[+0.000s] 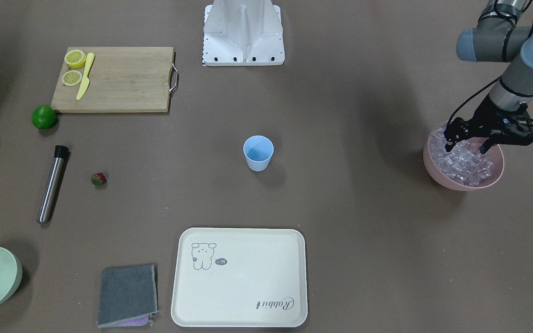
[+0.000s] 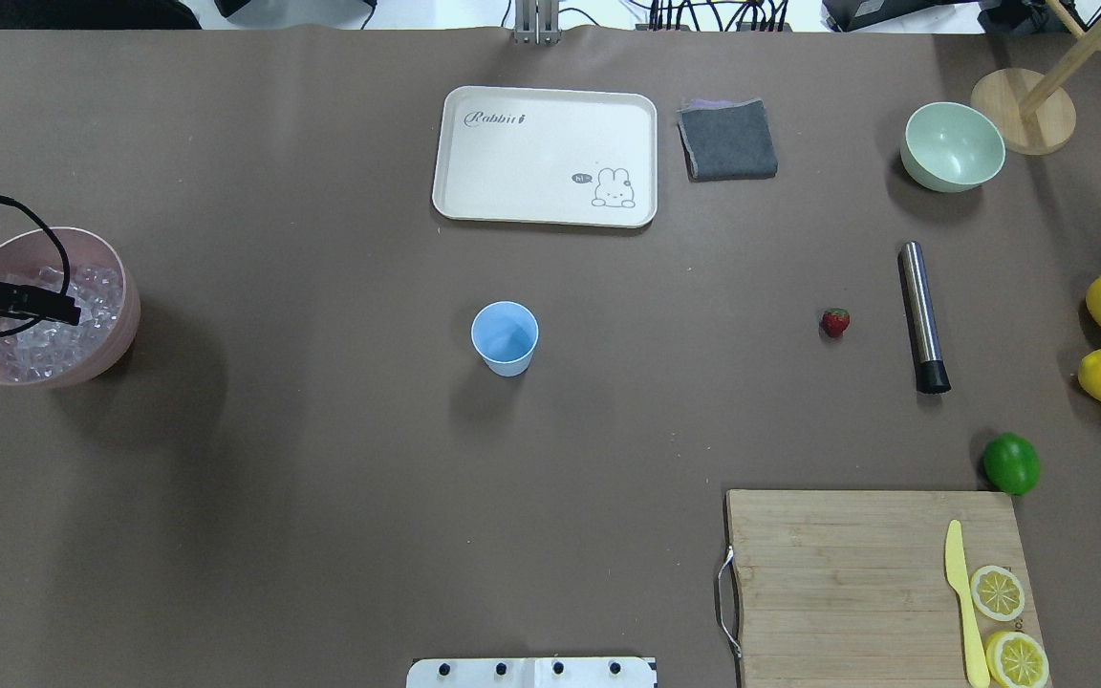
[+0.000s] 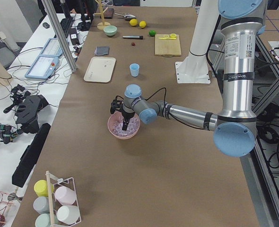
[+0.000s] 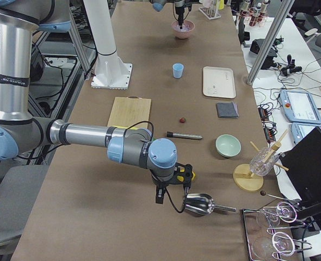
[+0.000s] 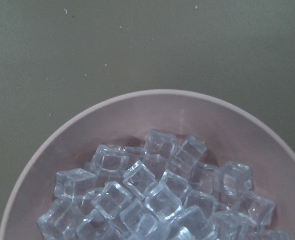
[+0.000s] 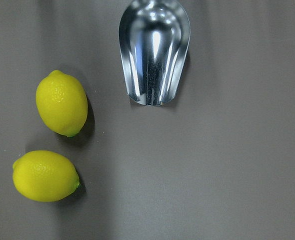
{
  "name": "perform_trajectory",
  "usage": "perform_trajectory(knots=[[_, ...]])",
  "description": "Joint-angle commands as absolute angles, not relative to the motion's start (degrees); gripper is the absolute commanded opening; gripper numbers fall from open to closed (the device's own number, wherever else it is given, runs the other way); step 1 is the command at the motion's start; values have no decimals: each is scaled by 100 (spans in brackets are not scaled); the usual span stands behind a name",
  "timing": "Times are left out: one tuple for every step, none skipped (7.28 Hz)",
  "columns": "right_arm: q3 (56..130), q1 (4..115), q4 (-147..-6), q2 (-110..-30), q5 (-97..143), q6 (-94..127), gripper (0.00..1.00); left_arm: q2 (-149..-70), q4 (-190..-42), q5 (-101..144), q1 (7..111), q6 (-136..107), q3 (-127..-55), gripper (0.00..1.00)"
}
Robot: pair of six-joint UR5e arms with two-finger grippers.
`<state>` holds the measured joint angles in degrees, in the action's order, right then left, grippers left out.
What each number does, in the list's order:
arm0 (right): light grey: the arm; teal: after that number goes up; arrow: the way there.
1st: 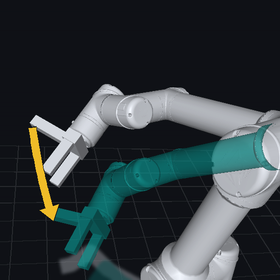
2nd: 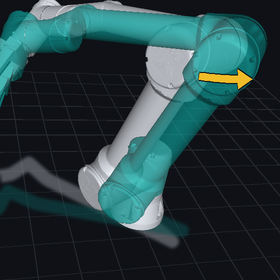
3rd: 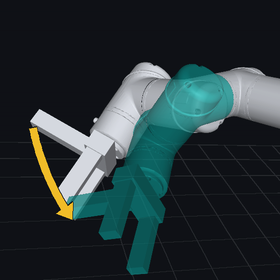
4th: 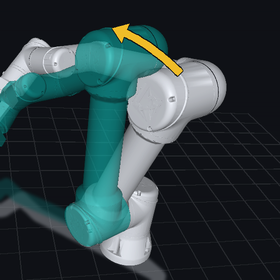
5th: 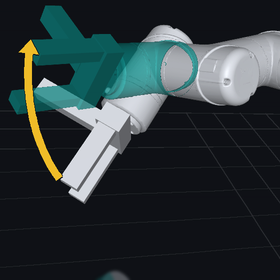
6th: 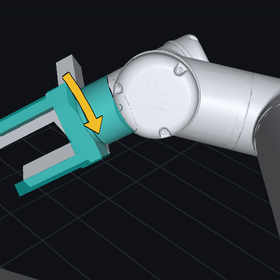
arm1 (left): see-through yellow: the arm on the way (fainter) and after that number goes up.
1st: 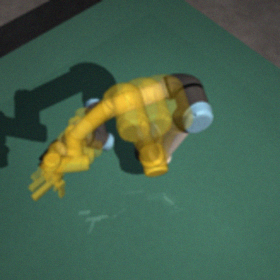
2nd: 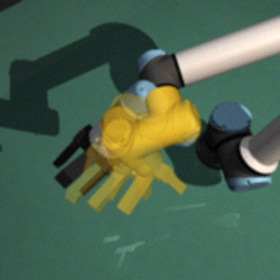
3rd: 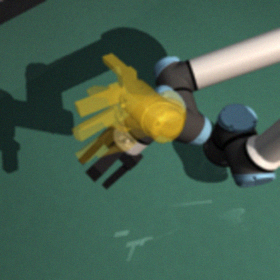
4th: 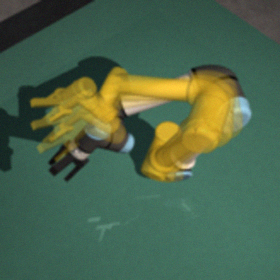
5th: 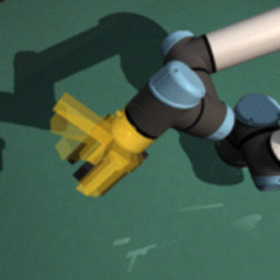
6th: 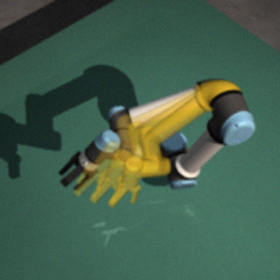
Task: Mash ice and strawberries in cup
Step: 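Grasp an ice cube with the left gripper and lift it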
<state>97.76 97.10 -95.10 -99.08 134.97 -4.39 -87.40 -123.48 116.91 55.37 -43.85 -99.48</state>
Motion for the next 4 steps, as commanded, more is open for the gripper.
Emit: perform_trajectory(knots=[[9773, 9712, -9510, -9923, 13500, -439, 100, -8701, -12349, 11619, 5511, -4386, -9949, 98], [9756, 9712, -9510, -9914, 13500, -439, 100, -8710, -12349, 11497, 5511, -4377, -9949, 98], [9747, 9703, -9510, -9905, 13500, -439, 100, -8719, -12357, 11496, 5476, -4377, -9949, 98], [9721, 9703, -9510, -9879, 13491, -439, 100, -8736, -12357, 11496, 5415, -4386, -9941, 98]])
